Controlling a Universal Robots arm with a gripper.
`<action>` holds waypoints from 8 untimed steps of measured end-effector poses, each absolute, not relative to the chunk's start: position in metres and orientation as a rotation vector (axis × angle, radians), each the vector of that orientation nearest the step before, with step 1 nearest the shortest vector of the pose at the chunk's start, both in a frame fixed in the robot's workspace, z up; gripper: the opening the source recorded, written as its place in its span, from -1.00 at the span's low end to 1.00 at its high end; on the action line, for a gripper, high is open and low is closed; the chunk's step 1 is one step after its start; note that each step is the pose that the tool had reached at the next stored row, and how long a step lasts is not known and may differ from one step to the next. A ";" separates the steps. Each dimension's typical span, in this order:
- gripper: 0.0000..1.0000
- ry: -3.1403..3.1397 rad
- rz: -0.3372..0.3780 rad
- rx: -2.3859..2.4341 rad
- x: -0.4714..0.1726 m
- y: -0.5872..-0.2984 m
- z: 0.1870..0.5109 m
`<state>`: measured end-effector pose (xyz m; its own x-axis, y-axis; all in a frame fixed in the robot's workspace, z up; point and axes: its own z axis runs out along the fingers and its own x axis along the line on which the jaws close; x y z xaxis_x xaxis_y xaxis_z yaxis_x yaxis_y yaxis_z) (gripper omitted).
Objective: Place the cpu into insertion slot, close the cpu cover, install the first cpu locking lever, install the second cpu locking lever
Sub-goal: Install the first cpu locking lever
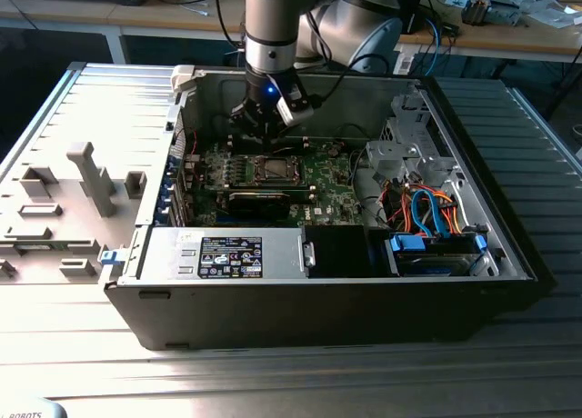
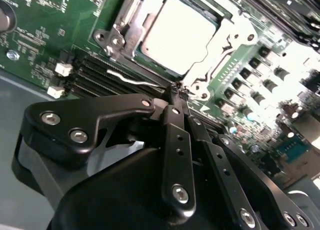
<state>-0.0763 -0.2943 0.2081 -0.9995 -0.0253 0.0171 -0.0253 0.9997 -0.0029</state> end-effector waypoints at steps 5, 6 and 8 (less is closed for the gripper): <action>-0.79 -3.124 0.008 0.042 -0.069 -0.294 0.205; -0.79 -3.124 0.009 0.042 -0.068 -0.294 0.205; -0.79 -3.124 0.010 0.042 -0.065 -0.294 0.204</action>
<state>-0.0651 -0.2942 0.2037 -0.9995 -0.0269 0.0177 -0.0270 0.9996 -0.0064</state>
